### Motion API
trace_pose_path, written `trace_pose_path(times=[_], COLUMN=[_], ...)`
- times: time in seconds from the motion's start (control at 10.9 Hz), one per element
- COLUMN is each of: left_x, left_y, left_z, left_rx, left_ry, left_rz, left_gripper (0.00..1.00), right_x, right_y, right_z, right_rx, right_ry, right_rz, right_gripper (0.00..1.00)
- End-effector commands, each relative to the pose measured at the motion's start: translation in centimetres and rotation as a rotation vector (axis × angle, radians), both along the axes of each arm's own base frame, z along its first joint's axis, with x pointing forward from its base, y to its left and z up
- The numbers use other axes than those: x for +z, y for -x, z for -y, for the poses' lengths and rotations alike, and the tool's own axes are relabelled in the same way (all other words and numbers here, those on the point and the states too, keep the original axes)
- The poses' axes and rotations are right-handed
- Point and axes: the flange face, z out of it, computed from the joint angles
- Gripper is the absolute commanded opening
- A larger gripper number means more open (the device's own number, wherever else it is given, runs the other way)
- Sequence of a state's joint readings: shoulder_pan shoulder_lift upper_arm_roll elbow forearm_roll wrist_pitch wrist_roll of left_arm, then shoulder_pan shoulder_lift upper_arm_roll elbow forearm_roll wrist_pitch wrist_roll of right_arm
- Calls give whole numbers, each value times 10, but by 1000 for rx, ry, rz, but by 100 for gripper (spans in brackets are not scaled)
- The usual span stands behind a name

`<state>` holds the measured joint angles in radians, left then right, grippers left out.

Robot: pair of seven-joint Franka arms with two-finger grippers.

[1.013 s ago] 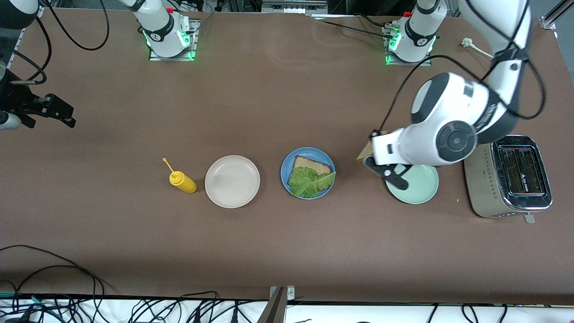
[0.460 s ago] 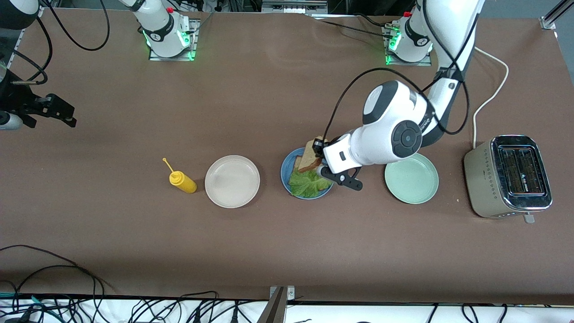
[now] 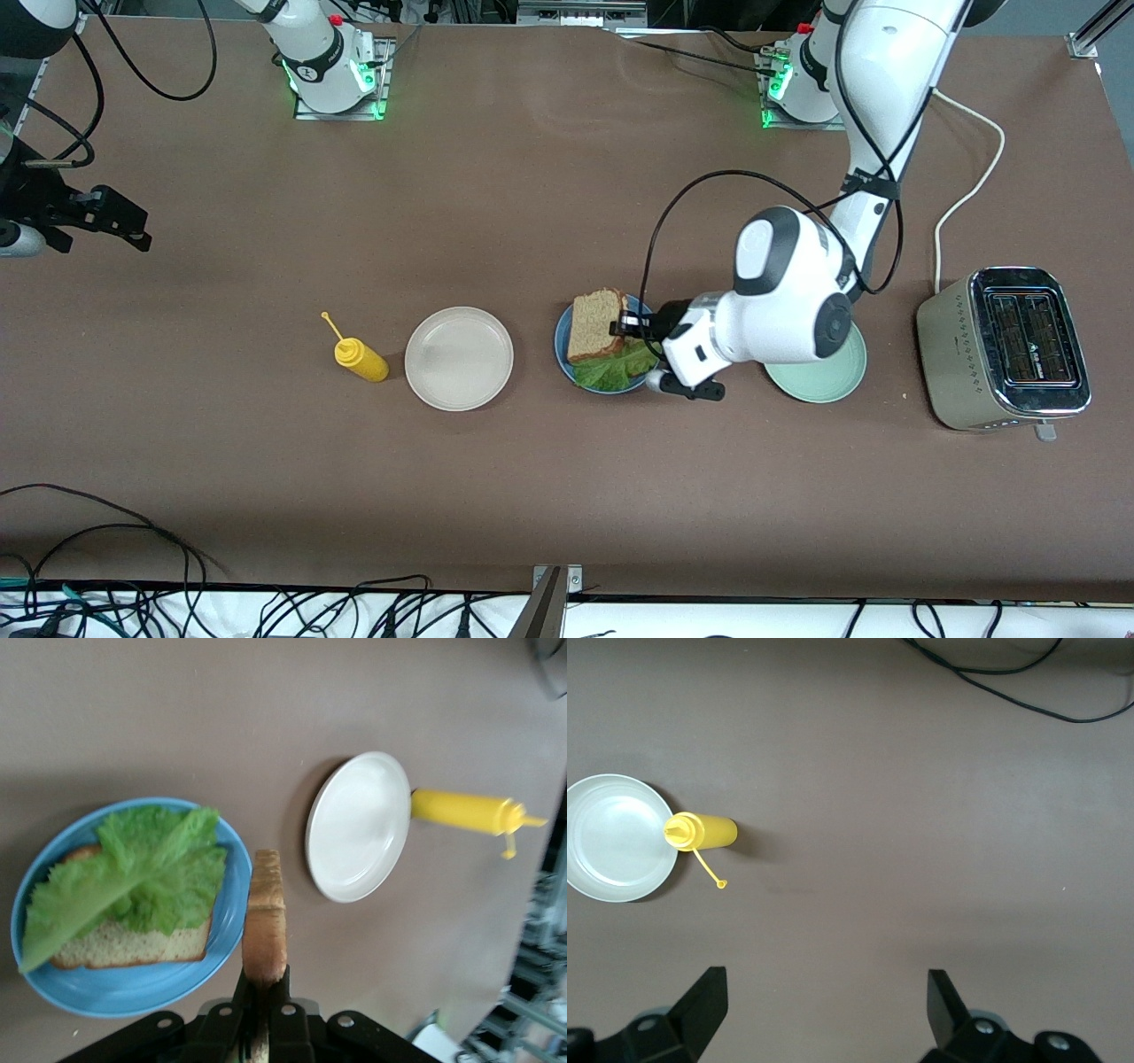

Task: Make sandwich in blue plate with both arms
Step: 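Lower the bread onto the lettuce and open the left gripper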

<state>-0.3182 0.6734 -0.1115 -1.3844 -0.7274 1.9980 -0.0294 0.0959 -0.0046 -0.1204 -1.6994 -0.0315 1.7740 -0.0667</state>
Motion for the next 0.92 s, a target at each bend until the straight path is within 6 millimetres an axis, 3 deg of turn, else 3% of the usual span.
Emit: trace_pose_path(times=[0.0,0.46,0.55,0.64,0.74,0.83], left_x=[-31,-72,-77,-79,-80,-79], left_y=[-16,-8,-7,-7,-6,-7], left_z=[-23,-42,-48,-51,-52,-52], left_rx=[-37,-103,-98,-96,-99,-98], left_ry=[156,147,142,141,139,138], left_rz=[39,48,39,34,34,35], left_gripper=[0,6,20,53,100,100], right_x=[5,6,6,6,6,8], right_y=[-3,-3,-3,-3,-4,-4], right_z=[0,1,2,2,-1,-1], right_rx=[5,3,3,2,6,6], right_ry=[18,18,18,18,18,18], right_rz=[-8,-6,-3,-3,-1,5], right_gripper=[100,100,100,100,100,100])
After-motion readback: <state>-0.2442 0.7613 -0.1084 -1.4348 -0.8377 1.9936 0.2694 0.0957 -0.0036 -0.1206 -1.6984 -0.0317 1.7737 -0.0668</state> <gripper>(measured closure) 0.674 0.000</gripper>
